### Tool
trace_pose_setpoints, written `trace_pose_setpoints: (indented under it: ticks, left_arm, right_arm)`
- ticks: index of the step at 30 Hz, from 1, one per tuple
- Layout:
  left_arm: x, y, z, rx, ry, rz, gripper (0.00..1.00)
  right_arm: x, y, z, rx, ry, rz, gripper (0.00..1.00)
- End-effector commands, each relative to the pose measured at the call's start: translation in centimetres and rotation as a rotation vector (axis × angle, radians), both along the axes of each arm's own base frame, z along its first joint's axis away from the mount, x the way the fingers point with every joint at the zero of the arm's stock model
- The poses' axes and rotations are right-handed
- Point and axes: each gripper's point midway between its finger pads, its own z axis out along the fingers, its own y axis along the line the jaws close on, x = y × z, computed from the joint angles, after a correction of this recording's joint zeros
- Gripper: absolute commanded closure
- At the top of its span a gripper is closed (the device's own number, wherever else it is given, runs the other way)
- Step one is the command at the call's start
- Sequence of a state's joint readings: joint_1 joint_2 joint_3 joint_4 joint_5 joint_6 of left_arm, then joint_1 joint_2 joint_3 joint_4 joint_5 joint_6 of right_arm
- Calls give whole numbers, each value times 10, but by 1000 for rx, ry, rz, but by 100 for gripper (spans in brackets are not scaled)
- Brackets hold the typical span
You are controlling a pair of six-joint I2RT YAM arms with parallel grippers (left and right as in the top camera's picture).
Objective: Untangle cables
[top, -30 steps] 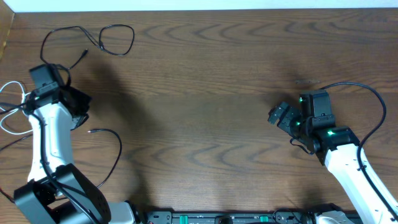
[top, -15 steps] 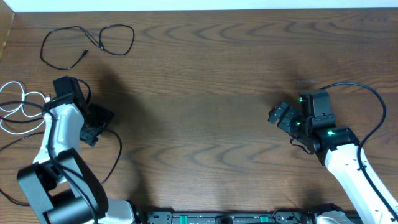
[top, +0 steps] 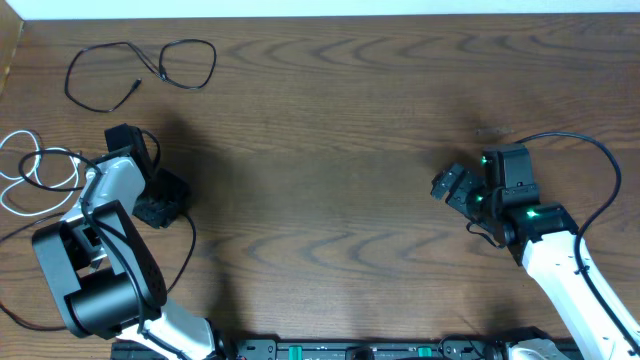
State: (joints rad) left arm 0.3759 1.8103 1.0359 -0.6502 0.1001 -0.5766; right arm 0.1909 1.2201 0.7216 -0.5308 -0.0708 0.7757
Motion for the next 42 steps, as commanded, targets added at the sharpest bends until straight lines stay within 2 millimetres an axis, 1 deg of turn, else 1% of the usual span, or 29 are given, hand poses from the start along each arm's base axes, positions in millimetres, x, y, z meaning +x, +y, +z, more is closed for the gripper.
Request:
trace_pose_setpoints:
  ticks: [1,3,4,7,11,17,19,20,23,25,29,32,33,35,37,38,39,42]
  left_arm:
    - [-6,-2,-16,-12,45,-8,68]
    - [-10,1,-21,7,72,-7,80]
    - [-12,3,-23,15,82,-8,92]
    - [-8,6,-24,24,69,-4,92]
    - [4,11,-12,41,26,-3,92]
    - [35,12,31,42,-136,-7,93]
    - [42,13,47,54,-188,-9,92]
    - [48,16,65,77,-245,-8,93]
    - [54,21,91,113,-331,2,93]
    - [56,29,108,135,-384,26,93]
    - [50,53,136,172,-469,133,92]
    - [40,76,152,207,-512,199,93]
    - [37,82,154,215,-517,217,92]
    - [29,95,155,226,-515,255,93]
    - [19,108,151,229,-496,300,92]
    - [14,114,148,229,-483,337,93]
    - [4,125,142,231,-458,421,93]
    - [-9,141,133,226,-434,517,93]
  right_arm:
    - [1,-2,2,-17,-9,5,1]
    - [1,-2,2,-17,-8,4,1]
    - [1,-2,2,-17,-9,5,1]
    - [1,-2,2,-17,-9,4,1]
    - [1,-2,1,-17,-8,5,1]
    - [1,-2,2,-17,-9,4,1]
    - [1,-2,2,-17,-9,5,1]
    - [1,-2,2,-17,-9,5,1]
    - [1,-2,2,-17,-9,5,1]
    - [1,-2,2,-17,-9,4,1]
    - [1,-2,1,-17,-8,5,1]
    - [1,-2,2,-17,-9,5,1]
    - [1,-2,2,-17,-9,4,1]
    - [1,-2,2,-17,-9,5,1]
    - [1,-2,2,-17,-9,5,1]
    - [1,-2,2,-17,-9,5,1]
    - [1,-2,2,-17,-9,5,1]
    - [1,-2,2,-17,-9,4,1]
